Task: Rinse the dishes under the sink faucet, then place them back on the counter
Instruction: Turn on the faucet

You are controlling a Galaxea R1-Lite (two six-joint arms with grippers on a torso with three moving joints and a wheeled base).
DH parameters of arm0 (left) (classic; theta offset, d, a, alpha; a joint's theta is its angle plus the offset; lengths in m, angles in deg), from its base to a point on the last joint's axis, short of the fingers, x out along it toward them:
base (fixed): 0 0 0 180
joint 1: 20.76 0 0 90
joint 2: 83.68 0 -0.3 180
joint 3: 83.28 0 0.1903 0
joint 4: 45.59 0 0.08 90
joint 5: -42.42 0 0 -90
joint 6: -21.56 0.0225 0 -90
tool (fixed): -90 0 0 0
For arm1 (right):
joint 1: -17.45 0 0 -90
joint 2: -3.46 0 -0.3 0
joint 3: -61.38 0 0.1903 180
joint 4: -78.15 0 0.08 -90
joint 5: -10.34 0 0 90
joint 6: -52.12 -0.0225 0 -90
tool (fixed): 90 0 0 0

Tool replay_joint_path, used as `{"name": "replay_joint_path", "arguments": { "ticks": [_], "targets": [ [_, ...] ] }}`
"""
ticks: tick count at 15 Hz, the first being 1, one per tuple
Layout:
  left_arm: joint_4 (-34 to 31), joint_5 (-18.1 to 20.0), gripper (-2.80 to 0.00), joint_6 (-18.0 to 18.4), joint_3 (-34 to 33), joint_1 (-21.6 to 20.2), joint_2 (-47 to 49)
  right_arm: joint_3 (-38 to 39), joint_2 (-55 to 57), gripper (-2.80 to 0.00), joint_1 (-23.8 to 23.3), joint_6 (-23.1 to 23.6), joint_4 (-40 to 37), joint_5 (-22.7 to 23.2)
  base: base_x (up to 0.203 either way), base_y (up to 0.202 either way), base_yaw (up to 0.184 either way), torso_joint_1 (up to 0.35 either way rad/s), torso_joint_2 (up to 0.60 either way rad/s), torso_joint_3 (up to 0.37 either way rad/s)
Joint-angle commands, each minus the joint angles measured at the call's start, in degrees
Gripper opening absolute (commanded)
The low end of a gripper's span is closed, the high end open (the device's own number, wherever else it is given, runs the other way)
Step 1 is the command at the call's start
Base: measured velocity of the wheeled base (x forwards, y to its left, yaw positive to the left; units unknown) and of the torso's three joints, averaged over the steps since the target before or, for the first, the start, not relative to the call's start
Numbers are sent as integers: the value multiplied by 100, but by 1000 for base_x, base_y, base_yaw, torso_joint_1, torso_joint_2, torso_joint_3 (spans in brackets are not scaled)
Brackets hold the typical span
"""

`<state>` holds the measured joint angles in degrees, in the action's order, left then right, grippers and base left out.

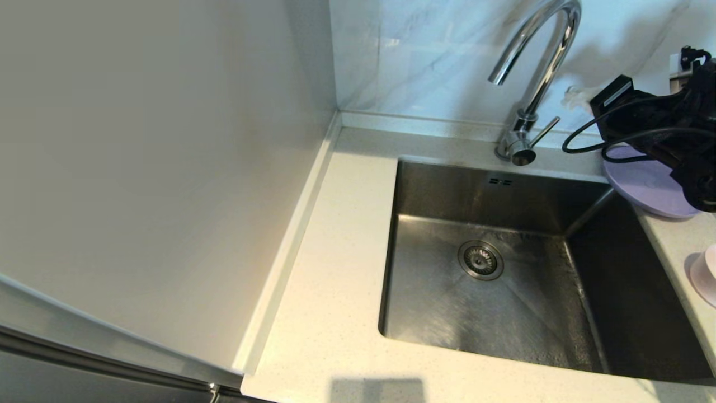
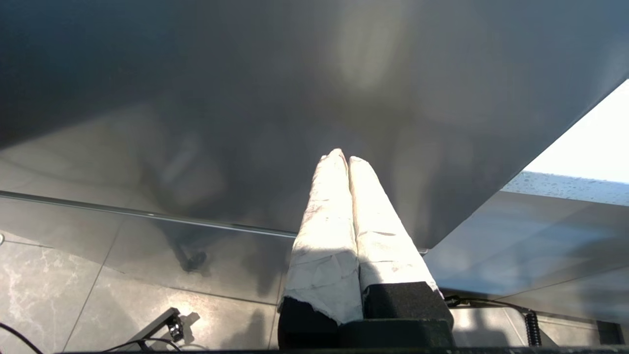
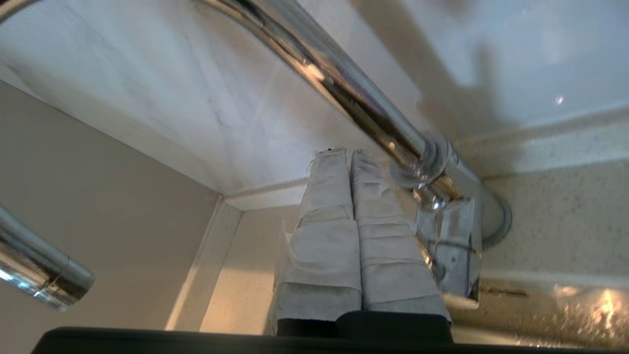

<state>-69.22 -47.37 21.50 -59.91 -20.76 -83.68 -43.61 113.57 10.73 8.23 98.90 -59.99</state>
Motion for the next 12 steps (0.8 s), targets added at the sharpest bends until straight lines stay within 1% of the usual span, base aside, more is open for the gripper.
{"name": "replay_joint_path", "arguments": {
  "ticks": [1, 3, 12],
  "targets": [
    [0, -3, -280, -2, 0, 0, 0, -165, 135, -280, 4, 173, 27, -152, 0, 0, 0, 0, 0, 0],
    [0, -3, -280, -2, 0, 0, 0, -178, 241, -280, 31, 581, 27, -276, 0, 0, 0, 0, 0, 0],
    [0, -3, -280, -2, 0, 0, 0, -169, 292, -280, 136, 601, 9, -199, 0, 0, 0, 0, 0, 0]
  ]
}}
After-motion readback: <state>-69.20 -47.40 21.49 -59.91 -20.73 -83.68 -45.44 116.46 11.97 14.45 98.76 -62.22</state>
